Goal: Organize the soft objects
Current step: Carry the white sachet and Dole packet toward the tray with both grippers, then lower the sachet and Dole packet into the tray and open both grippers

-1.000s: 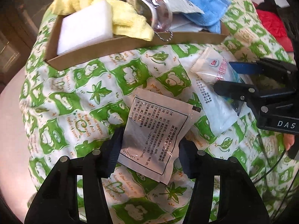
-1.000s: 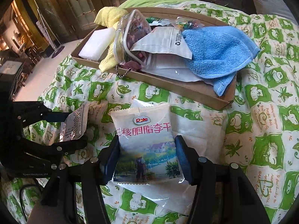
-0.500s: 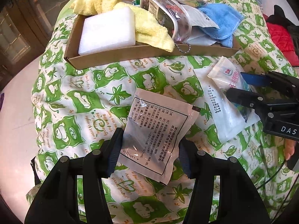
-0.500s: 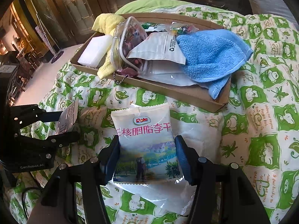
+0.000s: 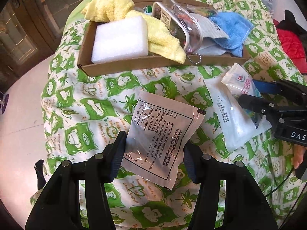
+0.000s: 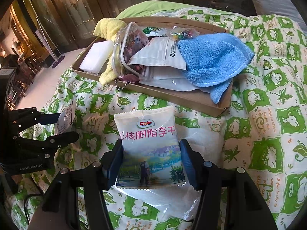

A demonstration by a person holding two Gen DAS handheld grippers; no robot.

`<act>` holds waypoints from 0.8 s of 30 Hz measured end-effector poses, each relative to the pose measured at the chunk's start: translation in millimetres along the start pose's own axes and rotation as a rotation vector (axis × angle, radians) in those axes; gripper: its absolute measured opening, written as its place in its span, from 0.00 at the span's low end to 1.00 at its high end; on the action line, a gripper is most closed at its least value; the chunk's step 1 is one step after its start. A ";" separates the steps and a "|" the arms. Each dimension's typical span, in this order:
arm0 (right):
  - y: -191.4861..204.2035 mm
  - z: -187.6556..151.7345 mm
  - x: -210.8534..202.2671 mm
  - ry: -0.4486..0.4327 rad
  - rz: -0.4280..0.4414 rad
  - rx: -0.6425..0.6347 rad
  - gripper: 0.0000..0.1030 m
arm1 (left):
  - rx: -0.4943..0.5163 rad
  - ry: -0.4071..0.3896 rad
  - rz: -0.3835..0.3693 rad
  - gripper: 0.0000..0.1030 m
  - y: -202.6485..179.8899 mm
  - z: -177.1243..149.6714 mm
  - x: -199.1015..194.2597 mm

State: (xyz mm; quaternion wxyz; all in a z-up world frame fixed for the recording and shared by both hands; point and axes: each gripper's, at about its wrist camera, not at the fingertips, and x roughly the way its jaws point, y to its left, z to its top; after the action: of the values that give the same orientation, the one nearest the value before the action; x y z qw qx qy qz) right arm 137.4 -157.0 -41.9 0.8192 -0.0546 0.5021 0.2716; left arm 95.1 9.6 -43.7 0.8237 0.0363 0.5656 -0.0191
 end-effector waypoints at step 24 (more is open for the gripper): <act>-33.6 52.6 -49.9 -0.094 0.023 0.089 0.56 | 0.008 -0.071 0.036 0.53 15.6 99.2 -38.8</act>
State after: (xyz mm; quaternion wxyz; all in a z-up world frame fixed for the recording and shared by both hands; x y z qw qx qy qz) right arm 178.5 -185.8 20.3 0.8403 0.0003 0.4754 0.2604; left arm 174.6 16.7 28.6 0.8432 0.0492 0.5353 -0.0081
